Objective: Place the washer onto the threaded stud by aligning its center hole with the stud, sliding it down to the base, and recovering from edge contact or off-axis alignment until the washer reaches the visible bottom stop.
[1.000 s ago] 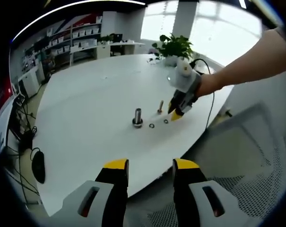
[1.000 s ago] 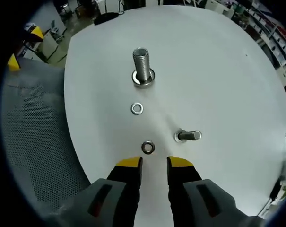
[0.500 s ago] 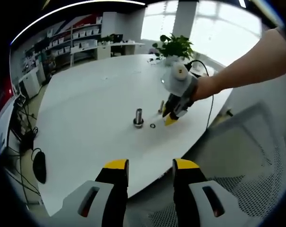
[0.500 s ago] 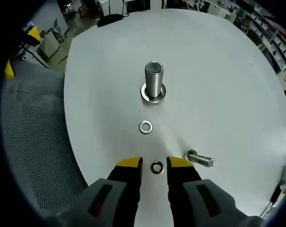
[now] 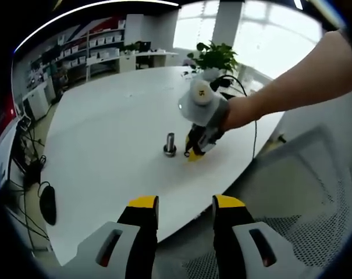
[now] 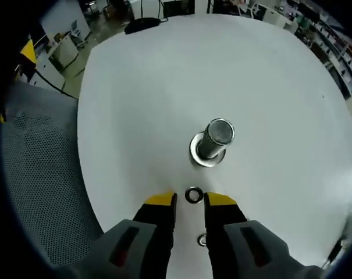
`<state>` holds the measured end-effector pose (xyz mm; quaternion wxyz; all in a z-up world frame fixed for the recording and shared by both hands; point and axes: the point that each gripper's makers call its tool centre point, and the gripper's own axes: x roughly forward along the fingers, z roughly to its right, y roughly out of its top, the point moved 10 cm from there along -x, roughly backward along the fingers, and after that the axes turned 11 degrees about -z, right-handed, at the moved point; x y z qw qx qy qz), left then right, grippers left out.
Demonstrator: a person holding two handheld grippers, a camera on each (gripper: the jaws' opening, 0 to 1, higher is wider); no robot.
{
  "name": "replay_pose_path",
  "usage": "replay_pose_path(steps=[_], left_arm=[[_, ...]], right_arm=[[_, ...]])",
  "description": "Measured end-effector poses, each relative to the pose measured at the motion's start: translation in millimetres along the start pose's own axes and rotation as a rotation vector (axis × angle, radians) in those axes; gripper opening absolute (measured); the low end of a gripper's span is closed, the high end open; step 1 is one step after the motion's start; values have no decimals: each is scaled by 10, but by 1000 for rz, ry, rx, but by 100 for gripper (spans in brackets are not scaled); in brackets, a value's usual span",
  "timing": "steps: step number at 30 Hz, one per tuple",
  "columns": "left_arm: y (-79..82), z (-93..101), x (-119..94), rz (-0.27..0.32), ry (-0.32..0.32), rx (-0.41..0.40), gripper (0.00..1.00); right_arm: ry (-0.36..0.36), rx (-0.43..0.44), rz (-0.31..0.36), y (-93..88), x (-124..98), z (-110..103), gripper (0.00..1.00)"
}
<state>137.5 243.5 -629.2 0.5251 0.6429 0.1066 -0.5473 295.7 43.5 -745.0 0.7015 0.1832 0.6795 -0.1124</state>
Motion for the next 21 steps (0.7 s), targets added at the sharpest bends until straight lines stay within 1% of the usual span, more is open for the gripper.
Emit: replay_pose_path(steps=[5,8,11,14,15,19,21], left_arm=[[6,-4,1,4,-6,-5,35],[6,-10,-1,6,-5,-9,35],[-4,-14,-2,-1,0,-11,35],[-1,-13,-3,4,1,-9,35],[0,-12,-4,4,1,-9,35],[-2,-6,-2,2,-4,-7,35],[0,-10,0,1,0,-4,35]], right_arm=[[4,-35,-22,14,3,22,18],[-10,-66,-39,28,-3,-2,16],[-20,-70,-49,37,-3,-8,15],[-22,-58,-46,27,-8,-10,15],[-10,-44,-51,15,-8,-27,14],[-17,-70,-59,11,3,-12,14],[-16,-60,-59,11,2,-10,14]])
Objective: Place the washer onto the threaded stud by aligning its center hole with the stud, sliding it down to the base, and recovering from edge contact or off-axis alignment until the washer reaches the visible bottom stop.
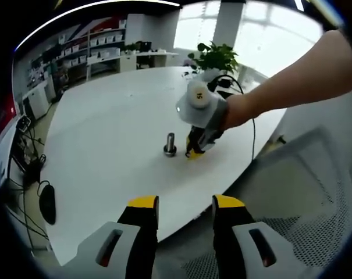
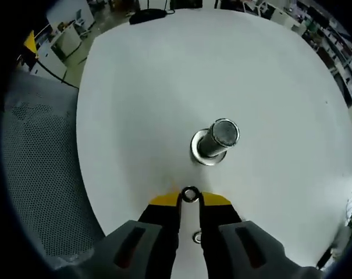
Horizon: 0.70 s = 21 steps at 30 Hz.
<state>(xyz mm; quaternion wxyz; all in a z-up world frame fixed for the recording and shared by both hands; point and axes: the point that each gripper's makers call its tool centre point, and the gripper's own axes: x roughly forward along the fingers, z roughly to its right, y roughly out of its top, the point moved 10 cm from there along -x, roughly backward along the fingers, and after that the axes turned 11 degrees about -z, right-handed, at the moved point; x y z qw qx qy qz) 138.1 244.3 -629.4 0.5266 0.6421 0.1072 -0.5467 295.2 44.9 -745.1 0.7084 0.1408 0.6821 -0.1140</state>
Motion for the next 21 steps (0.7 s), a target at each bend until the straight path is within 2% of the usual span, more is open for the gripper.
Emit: replay_pose_path(steps=[5,8,13,18,21], left_arm=[[-3,4,3,-4,-2,3,35],[-1,8,4,-6,-3,6,34],[-5,5,3,-5,-7,-1,34],[-6,11,4,-6,-4,6,34],[-9,7,5,-10,-6,2,34]], right_arm=[[0,30,-11,8,-4,-3,13],[3,88,-3,3,-1,4,13],[-5,78,-5,3,-7,-13,13],[-13,86,23,-37,-16,-30,13],[-9,78,10,-61,-25,-43,13]])
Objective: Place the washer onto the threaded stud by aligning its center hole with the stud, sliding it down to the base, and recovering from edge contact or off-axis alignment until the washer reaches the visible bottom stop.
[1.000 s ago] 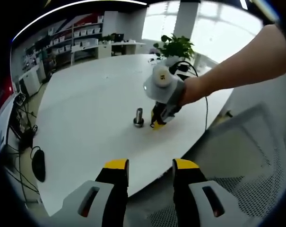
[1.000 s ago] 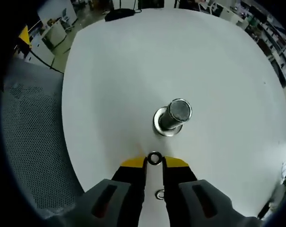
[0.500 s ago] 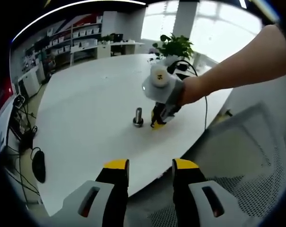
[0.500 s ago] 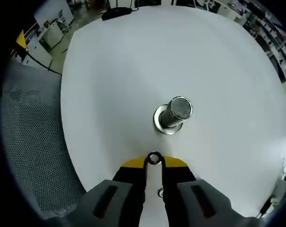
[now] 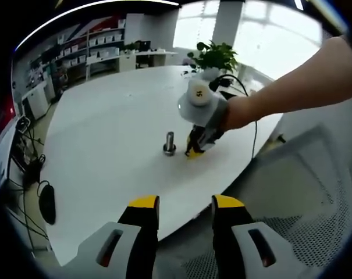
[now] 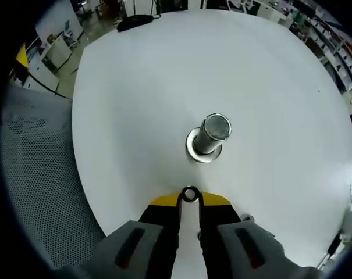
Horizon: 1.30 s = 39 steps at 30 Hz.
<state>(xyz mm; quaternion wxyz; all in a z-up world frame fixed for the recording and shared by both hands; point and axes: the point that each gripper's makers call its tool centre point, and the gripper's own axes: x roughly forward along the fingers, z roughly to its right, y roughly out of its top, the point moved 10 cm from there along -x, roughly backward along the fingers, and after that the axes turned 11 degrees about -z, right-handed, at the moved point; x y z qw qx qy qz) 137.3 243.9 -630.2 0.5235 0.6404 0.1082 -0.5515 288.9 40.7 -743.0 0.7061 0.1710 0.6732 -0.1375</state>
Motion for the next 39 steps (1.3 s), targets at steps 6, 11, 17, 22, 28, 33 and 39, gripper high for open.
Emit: replay_pose_path(steps=[6,11,17,22,28,33,39], left_arm=[[2,10,8,-6,-4,10,34],[-5,11,12,-9,-14,6,34],[10,8,10,-1,-19,5,34],[-7,8,6,3,-29,-9,34],[-8,16,6,4,-29,-7,34],[-8,34,6,3,-32,8,34],[-2,40,8,5,-36,13,34]], right_arm=[[6,36,19,-96,-23,-1,13],[23,99,41,-167,-90,65,13],[5,121,80,-207,-246,168,13],[-5,171,112,-268,-327,259,13],[-27,174,116,-353,-410,309,13],[-31,269,194,-435,-517,382,13],[-39,281,199,-514,-631,439,13]])
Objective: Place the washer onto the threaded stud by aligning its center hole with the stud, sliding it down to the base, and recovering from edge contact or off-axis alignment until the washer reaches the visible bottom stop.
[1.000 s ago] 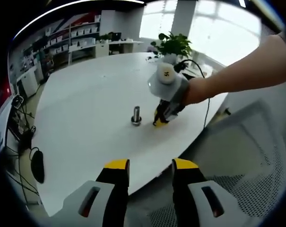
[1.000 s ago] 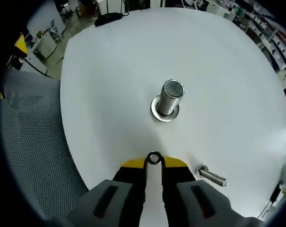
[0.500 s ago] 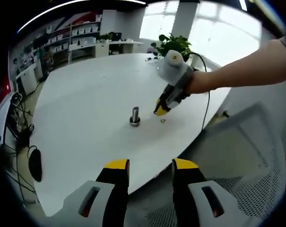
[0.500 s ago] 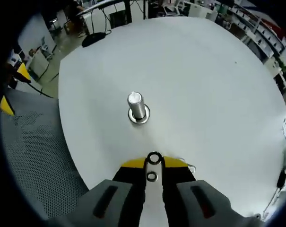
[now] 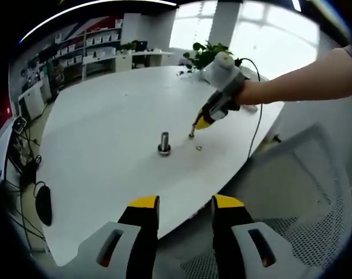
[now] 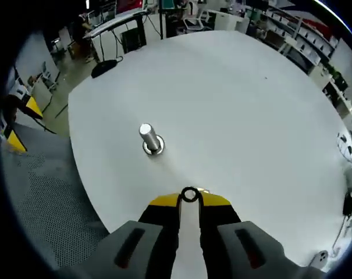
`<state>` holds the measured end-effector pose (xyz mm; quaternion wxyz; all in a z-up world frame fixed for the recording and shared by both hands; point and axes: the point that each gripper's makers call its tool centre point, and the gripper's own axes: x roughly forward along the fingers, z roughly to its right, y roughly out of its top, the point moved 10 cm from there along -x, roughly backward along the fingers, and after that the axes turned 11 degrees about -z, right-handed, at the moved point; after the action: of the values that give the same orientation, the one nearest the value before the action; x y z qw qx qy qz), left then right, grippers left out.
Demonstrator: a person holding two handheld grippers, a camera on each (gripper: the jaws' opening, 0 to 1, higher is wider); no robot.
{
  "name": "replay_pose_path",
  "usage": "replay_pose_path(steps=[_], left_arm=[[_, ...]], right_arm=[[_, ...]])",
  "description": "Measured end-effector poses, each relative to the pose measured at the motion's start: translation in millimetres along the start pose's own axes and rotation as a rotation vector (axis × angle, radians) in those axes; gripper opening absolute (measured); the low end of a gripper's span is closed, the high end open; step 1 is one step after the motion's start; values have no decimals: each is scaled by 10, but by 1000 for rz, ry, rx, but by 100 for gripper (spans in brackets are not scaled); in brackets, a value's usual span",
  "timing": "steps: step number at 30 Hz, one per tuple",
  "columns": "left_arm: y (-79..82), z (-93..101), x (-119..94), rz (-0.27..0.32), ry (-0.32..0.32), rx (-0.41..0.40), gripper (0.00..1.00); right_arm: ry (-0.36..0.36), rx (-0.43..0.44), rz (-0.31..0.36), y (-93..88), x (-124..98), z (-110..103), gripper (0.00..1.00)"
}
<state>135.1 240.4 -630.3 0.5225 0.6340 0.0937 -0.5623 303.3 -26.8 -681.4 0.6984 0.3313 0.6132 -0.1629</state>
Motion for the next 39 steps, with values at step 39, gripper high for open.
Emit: replay_pose_path(steps=[39], left_arm=[[-5,9,13,-21,6,28,33]], right_arm=[[-45,-74,-46,71,109,100,13]])
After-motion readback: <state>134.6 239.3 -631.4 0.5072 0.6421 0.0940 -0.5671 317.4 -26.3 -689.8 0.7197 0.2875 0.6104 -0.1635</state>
